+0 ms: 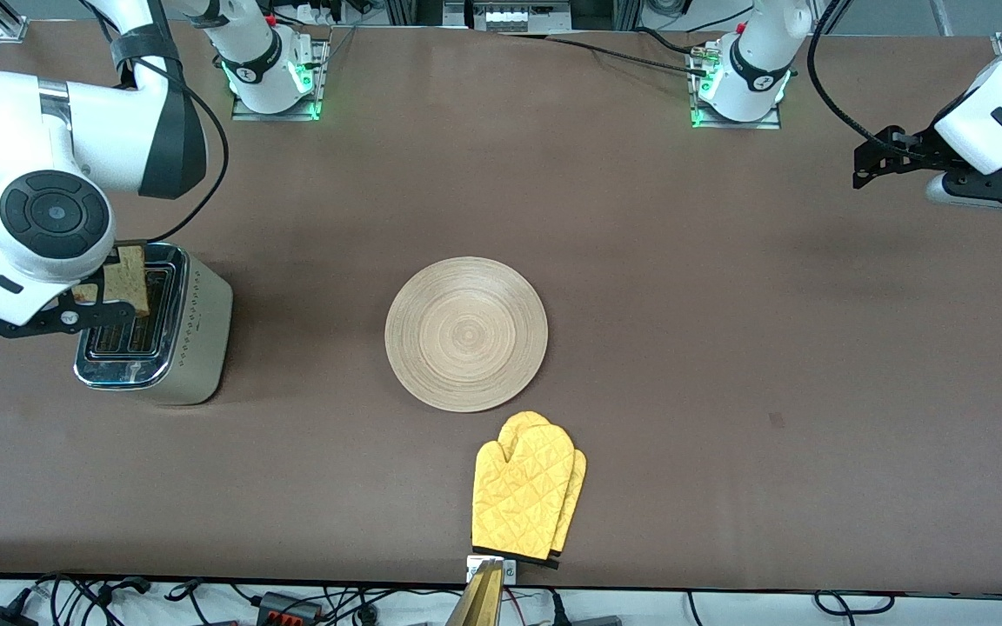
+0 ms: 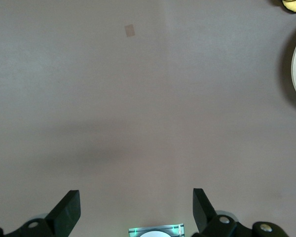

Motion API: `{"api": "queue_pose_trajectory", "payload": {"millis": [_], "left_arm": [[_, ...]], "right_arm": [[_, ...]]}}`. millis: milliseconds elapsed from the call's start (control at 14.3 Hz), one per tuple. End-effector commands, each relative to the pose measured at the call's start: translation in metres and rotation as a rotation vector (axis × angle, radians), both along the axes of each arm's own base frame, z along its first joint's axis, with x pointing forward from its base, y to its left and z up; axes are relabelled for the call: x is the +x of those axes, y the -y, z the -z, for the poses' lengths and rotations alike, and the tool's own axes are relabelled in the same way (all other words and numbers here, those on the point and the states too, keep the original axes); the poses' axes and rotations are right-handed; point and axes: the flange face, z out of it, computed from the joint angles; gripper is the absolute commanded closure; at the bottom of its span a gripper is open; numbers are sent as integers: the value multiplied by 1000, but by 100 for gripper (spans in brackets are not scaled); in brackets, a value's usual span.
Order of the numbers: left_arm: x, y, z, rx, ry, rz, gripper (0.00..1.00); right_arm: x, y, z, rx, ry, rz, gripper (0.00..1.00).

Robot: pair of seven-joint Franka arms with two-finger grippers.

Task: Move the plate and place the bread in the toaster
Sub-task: 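Carry the bread over the toaster slot with the right gripper, then lower the bread into the toaster slot and open the right gripper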

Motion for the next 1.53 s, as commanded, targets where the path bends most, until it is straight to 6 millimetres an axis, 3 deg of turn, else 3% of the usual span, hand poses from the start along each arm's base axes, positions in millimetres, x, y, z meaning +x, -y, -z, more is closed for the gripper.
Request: {"api": "queue_pose_trajectory", "payload": {"millis": [0, 209, 1115, 1185, 1254, 1324, 1394, 1463], "left_arm": [[-3, 1, -7, -9, 4, -4, 0], [1, 1, -1, -11, -7, -4, 0], [5, -2, -4, -13, -14, -8, 0], [5, -2, -4, -13, -16, -8, 0], [5, -3, -4, -14, -14, -8, 0], [6, -4, -4, -14, -14, -10, 0], [6, -4, -4, -14, -14, -10, 0], [6, -4, -4, -14, -14, -10, 0]], "right_arm": [[14, 6, 20, -14, -6, -16, 100], [21, 12, 33, -8, 45, 42, 100], [23, -5, 74, 7, 59, 142, 100], [24, -4, 78, 5, 58, 142, 90], [24, -6, 81, 19, 56, 153, 47], [23, -7, 84, 51, 67, 200, 13], [22, -7, 83, 69, 75, 223, 0], [21, -10, 79, 74, 81, 224, 0]]}}
